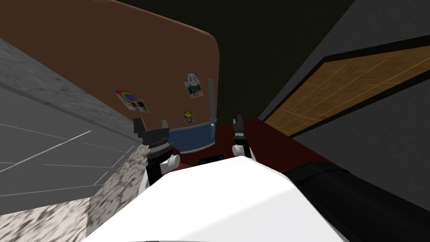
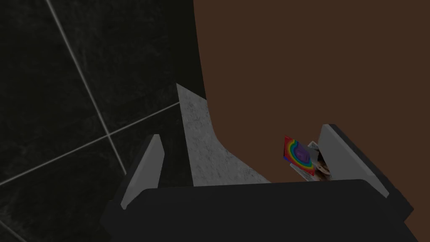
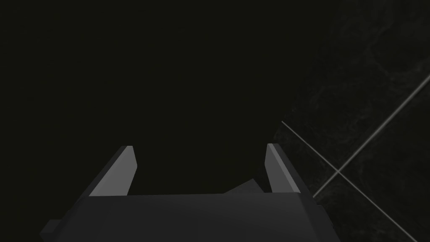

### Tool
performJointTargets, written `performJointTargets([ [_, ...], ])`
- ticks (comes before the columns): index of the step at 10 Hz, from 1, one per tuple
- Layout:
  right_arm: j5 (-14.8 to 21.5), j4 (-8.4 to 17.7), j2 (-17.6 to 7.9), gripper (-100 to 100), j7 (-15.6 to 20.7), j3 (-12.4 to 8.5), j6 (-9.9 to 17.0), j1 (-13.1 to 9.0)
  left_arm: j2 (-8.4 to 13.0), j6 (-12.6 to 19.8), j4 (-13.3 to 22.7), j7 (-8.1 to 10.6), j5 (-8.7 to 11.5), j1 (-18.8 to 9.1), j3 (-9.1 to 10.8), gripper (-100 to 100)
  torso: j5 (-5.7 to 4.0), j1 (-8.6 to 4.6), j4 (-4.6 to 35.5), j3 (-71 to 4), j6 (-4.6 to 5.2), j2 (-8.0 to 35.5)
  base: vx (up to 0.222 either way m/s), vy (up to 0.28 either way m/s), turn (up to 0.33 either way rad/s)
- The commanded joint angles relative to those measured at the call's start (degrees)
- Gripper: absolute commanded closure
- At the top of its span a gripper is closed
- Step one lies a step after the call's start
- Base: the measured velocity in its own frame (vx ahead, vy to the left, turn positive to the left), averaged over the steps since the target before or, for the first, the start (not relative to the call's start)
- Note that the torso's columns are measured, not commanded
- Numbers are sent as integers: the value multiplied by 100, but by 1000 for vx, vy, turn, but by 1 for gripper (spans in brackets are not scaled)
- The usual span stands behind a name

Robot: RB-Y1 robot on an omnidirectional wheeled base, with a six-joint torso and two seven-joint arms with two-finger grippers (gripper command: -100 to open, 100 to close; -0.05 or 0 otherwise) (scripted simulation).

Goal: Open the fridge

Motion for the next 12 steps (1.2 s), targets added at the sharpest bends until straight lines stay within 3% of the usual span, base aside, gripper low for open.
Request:
performJointTargets([
  [1,0,0,0,0,0,0,0,0,0,0,0,0,0,0,0,0,0,0,235,-467,0,232,0,0,0],
  [9,0,-2,0,0,0,0,-1,0,0,-1,-2,0,0,0,0,0,0,0,3537,-7073,0,3539,0,0,0],
  [10,0,-2,0,0,0,0,-1,0,236,29,29,12,17,-11,15,-100,0,0,3960,-7919,0,3962,15,-22,-4],
  [12,0,1,1,0,0,1,0,1,542,98,107,37,56,-37,49,-100,-3,-11,4204,-8429,0,4203,25,-56,-5],
])
